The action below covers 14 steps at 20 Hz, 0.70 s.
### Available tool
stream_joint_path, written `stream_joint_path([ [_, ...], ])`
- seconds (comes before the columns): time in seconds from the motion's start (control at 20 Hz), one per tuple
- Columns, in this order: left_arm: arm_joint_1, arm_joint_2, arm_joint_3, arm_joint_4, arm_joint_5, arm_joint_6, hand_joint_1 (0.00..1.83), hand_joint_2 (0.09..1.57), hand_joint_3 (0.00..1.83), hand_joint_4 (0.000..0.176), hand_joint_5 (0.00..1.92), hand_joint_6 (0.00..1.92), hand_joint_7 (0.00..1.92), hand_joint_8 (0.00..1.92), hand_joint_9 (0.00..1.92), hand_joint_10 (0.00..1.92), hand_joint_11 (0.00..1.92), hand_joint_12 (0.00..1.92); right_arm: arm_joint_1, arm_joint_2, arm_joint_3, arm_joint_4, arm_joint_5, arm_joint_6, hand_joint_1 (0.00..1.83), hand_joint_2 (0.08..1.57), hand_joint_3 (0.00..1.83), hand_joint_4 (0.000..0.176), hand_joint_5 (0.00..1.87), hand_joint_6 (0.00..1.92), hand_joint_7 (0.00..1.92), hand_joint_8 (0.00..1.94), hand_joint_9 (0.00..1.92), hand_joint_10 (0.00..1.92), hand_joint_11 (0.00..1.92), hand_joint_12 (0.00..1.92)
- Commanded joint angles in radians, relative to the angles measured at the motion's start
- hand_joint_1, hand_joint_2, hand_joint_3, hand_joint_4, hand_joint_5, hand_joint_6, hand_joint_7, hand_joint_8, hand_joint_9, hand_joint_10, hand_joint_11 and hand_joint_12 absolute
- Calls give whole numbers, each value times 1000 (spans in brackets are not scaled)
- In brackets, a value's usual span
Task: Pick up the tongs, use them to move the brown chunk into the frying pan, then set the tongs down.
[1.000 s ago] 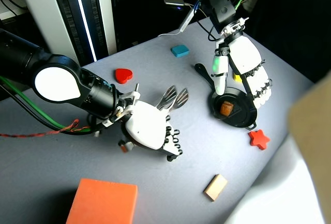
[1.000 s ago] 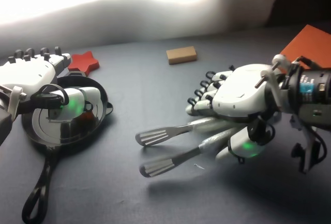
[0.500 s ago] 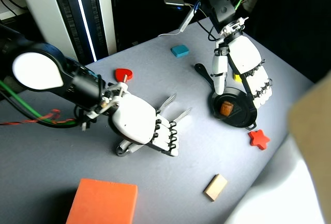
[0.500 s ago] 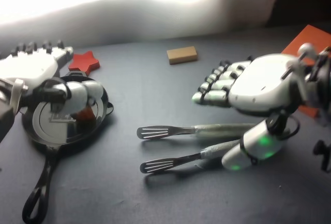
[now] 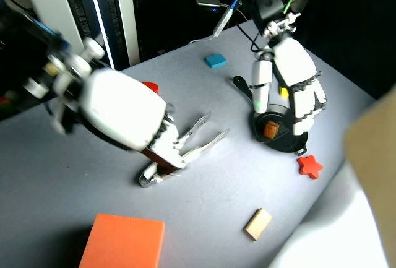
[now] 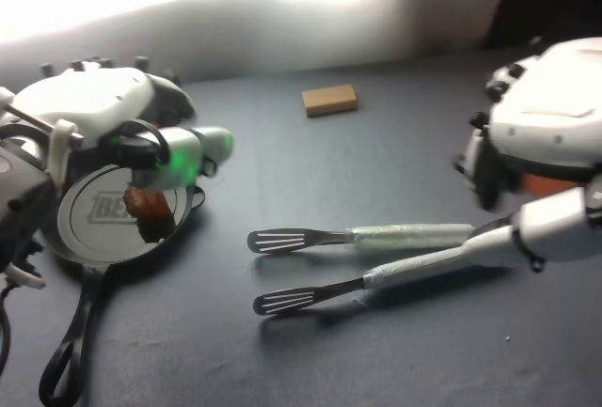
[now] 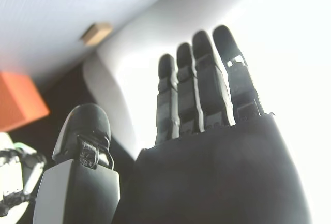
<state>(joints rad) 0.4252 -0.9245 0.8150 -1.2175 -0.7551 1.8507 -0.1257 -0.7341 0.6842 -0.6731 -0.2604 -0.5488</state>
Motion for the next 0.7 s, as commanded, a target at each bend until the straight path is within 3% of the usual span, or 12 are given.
stream_joint_path([
  [0.0, -16, 10, 2, 63, -57, -3, 171, 1395, 10, 0, 728, 1372, 750, 1541, 606, 1756, 416, 1914, 15, 19, -7, -15, 52, -3, 160, 1328, 16, 0, 967, 1184, 1110, 1324, 978, 1725, 815, 1914],
  [0.05, -22, 12, 1, 78, -38, -3, 158, 1417, 12, 0, 747, 1586, 845, 1674, 731, 1884, 587, 1920, 16, 41, -20, -15, 52, -3, 128, 1368, 16, 0, 971, 1329, 1152, 1403, 1057, 1786, 954, 1920],
  [0.15, -31, 14, -2, 99, -18, -9, 158, 1417, 12, 0, 747, 1586, 845, 1674, 731, 1884, 587, 1920, 9, 61, -25, -15, 63, -3, 128, 1368, 16, 0, 971, 1329, 1152, 1403, 1057, 1786, 954, 1920],
  [0.2, -34, 17, -4, 101, -10, -10, 172, 1452, 21, 0, 847, 1777, 1010, 1816, 1012, 1914, 1020, 1921, 0, 67, -24, -15, 78, -20, 205, 1422, 23, 0, 1033, 1545, 1182, 1678, 1156, 1894, 1165, 1921],
  [0.25, -34, 20, -9, 100, -10, -10, 172, 1452, 21, 0, 847, 1777, 1010, 1816, 1012, 1914, 1020, 1921, -5, 74, -24, -15, 101, -42, 205, 1422, 23, 0, 1033, 1545, 1182, 1678, 1156, 1894, 1165, 1921],
  [0.3, -34, 22, -12, 100, -10, -10, 314, 1500, 33, 0, 1098, 1915, 1177, 1917, 1238, 1921, 1344, 1921, -8, 79, -24, -15, 128, -60, 596, 1445, 17, 0, 1181, 1906, 1272, 1930, 1298, 1920, 1359, 1921],
  [0.35, -31, 23, -13, 100, -11, -10, 314, 1503, 31, 0, 1110, 1921, 1174, 1921, 1233, 1921, 1349, 1921, -6, 87, -23, -15, 171, -67, 700, 1443, 12, 143, 1200, 1920, 1283, 1941, 1309, 1921, 1375, 1921],
  [0.4, -29, 23, -12, 100, -11, -10, 343, 1498, 25, 0, 1095, 1921, 1155, 1921, 1214, 1921, 1326, 1921, -5, 90, -22, -15, 193, -68, 714, 1442, 11, 169, 1201, 1921, 1284, 1941, 1310, 1921, 1379, 1921],
  [0.5, -26, 29, -14, 102, -11, -11, 356, 1499, 22, 0, 1054, 1921, 1125, 1921, 1182, 1921, 1302, 1921, -16, 96, -20, -15, 275, -86, 720, 1442, 12, 176, 1221, 1921, 1287, 1941, 1316, 1921, 1390, 1921],
  [0.65, -25, 32, -19, 102, -19, -9, 450, 1477, 8, 0, 1041, 1921, 1130, 1921, 1177, 1921, 1297, 1921, -24, 99, -20, -15, 293, -90, 775, 1425, 4, 176, 1224, 1921, 1294, 1941, 1311, 1921, 1380, 1921],
])
